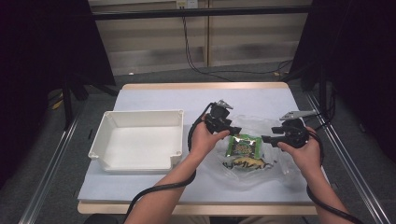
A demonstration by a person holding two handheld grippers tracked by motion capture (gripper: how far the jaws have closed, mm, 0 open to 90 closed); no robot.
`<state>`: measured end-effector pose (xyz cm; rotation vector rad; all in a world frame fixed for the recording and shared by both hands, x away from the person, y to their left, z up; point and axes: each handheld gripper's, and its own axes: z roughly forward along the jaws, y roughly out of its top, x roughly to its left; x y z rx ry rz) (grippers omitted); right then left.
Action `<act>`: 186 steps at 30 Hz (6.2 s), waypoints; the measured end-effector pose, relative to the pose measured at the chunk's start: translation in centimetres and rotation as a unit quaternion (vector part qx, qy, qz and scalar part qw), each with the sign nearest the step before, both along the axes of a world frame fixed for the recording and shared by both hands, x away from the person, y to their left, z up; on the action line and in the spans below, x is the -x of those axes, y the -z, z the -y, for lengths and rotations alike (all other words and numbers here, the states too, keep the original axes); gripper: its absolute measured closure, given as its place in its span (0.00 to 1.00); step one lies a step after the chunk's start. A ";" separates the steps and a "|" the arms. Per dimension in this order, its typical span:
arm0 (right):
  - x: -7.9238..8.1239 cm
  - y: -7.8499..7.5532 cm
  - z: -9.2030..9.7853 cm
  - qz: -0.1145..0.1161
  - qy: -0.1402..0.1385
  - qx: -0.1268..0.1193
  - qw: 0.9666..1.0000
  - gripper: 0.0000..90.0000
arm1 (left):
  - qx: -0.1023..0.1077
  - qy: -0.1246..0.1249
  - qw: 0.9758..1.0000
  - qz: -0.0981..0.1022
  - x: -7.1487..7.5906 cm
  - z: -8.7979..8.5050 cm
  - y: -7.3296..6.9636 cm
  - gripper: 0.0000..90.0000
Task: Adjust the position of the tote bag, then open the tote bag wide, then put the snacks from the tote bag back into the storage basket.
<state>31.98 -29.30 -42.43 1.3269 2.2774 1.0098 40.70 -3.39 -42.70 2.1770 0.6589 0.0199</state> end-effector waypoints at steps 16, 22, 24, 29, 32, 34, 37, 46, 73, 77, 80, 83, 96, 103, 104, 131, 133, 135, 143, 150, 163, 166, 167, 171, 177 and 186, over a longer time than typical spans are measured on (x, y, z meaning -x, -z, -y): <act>0.9 -0.1 -1.6 -0.009 -0.047 -0.035 0.998 0.68 | 0.003 0.020 1.000 0.002 0.7 0.2 -1.0 0.53; 1.4 0.3 -3.1 -0.021 -0.077 -0.041 0.996 0.75 | -0.001 0.037 0.999 -0.006 1.3 0.4 -0.7 0.61; 1.6 0.6 -3.6 -0.023 -0.088 -0.037 0.995 0.78 | -0.008 0.042 0.999 -0.011 1.6 0.5 -0.2 0.62; 2.1 1.7 -4.2 -0.032 -0.110 -0.036 0.993 0.81 | -0.020 0.038 0.999 -0.019 1.6 0.6 0.7 0.64; 2.4 2.2 -4.2 -0.036 -0.112 -0.036 0.992 0.82 | -0.024 0.037 0.999 -0.021 1.6 0.5 1.0 0.64; 2.8 2.9 -4.1 -0.044 -0.117 -0.039 0.991 0.82 | -0.029 0.034 0.999 -0.023 1.6 0.5 1.4 0.64; 3.6 3.4 -4.2 -0.047 -0.124 -0.041 0.990 0.82 | -0.035 0.030 0.999 -0.023 1.5 0.4 1.9 0.65; 5.1 3.8 -3.8 -0.047 -0.126 -0.051 0.990 0.81 | -0.044 0.019 0.998 -0.030 1.1 0.1 3.0 0.65; -0.5 5.1 -2.1 -0.103 0.032 -0.096 0.989 0.76 | -0.026 0.035 0.998 -0.035 0.8 0.0 2.6 0.65; -0.5 5.0 -1.8 -0.102 0.025 -0.111 0.988 0.88 | -0.036 0.042 0.998 -0.030 0.8 0.1 2.5 0.72; -0.4 4.9 -1.6 -0.097 0.021 -0.120 0.988 0.93 | -0.025 0.038 0.998 -0.035 0.6 0.1 2.5 0.71; -0.2 4.6 -1.5 -0.080 0.016 -0.118 0.990 0.96 | -0.008 0.038 0.998 -0.041 0.4 0.1 2.5 0.70; 0.9 2.9 -1.0 -0.018 -0.022 -0.126 0.992 0.98 | 0.020 0.032 0.996 -0.081 -0.9 -0.7 1.6 0.61; 1.3 2.2 -0.9 0.010 -0.027 -0.134 0.991 0.99 | 0.027 0.060 0.991 -0.112 -0.9 -0.8 1.4 0.45; 1.3 2.1 -0.9 0.011 -0.027 -0.135 0.990 0.99 | 0.019 0.073 0.990 -0.123 -0.9 -0.8 1.4 0.45; 1.8 1.4 -1.3 0.022 -0.020 -0.107 0.994 0.55 | -0.030 0.128 0.983 -0.124 -1.1 -0.7 -4.2 0.84; 1.9 1.3 -1.4 0.017 -0.020 -0.098 0.995 0.47 | -0.027 0.121 0.984 -0.126 -1.1 -0.7 -4.4 0.84; 2.0 1.3 -1.6 0.015 -0.024 -0.099 0.995 0.44 | -0.035 0.129 0.984 -0.114 -1.4 -0.7 -5.1 0.84; 1.9 0.4 -2.1 0.010 -0.036 -0.070 0.997 0.29 | -0.035 0.128 0.987 -0.096 -1.8 -1.1 -7.8 0.84; 2.2 0.3 -2.2 0.003 -0.028 -0.067 0.997 0.21 | -0.040 0.135 0.986 -0.089 -1.9 -1.8 -10.0 0.84; 2.4 0.2 -3.2 -0.003 -0.042 -0.071 0.997 0.10 | -0.062 0.145 0.985 -0.066 -1.9 -3.5 -12.7 0.84; 2.3 0.2 -3.1 -0.003 -0.040 -0.077 0.996 0.07 | -0.069 0.150 0.984 -0.062 -2.1 -4.1 -13.2 0.84; 2.3 0.2 -3.1 -0.002 -0.042 -0.078 0.996 0.07 | -0.062 0.146 0.985 -0.062 -2.1 -4.3 -13.4 0.84; 2.4 0.4 -3.2 -0.006 -0.049 -0.077 0.996 0.04 | -0.064 0.146 0.985 -0.059 -2.4 -5.3 -14.1 0.84; 2.3 0.8 -3.2 -0.016 -0.055 -0.075 0.996 0.05 | -0.078 0.151 0.984 -0.055 -3.0 -6.4 -14.6 0.84; 2.2 0.7 -3.4 -0.016 -0.059 -0.073 0.995 0.05 | -0.090 0.146 0.984 -0.046 -3.5 -8.9 -15.7 0.84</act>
